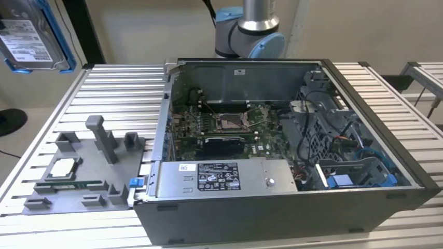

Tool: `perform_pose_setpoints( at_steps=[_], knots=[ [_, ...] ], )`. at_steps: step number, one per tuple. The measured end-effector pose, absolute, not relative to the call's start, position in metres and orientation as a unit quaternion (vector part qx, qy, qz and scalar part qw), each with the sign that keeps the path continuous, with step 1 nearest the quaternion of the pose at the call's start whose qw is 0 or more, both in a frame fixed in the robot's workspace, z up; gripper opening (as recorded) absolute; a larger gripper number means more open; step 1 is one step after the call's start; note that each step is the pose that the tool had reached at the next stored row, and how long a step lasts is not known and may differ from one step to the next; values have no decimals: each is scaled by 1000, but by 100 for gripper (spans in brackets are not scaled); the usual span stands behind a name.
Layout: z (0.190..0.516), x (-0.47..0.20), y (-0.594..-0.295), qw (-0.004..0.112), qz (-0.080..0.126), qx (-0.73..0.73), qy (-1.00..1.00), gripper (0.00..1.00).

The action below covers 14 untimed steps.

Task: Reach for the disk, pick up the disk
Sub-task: 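Pick up the disk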

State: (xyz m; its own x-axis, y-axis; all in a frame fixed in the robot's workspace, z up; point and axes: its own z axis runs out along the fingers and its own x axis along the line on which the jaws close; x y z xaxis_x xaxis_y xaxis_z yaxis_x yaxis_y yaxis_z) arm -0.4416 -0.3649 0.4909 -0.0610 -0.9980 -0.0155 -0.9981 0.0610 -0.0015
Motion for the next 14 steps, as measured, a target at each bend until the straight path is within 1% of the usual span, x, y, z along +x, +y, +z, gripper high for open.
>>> perform_pose_setpoints(
  at_steps=[14],
  knots=[
    [491, -418, -365, 6, 5, -685, 728, 0]
  ],
)
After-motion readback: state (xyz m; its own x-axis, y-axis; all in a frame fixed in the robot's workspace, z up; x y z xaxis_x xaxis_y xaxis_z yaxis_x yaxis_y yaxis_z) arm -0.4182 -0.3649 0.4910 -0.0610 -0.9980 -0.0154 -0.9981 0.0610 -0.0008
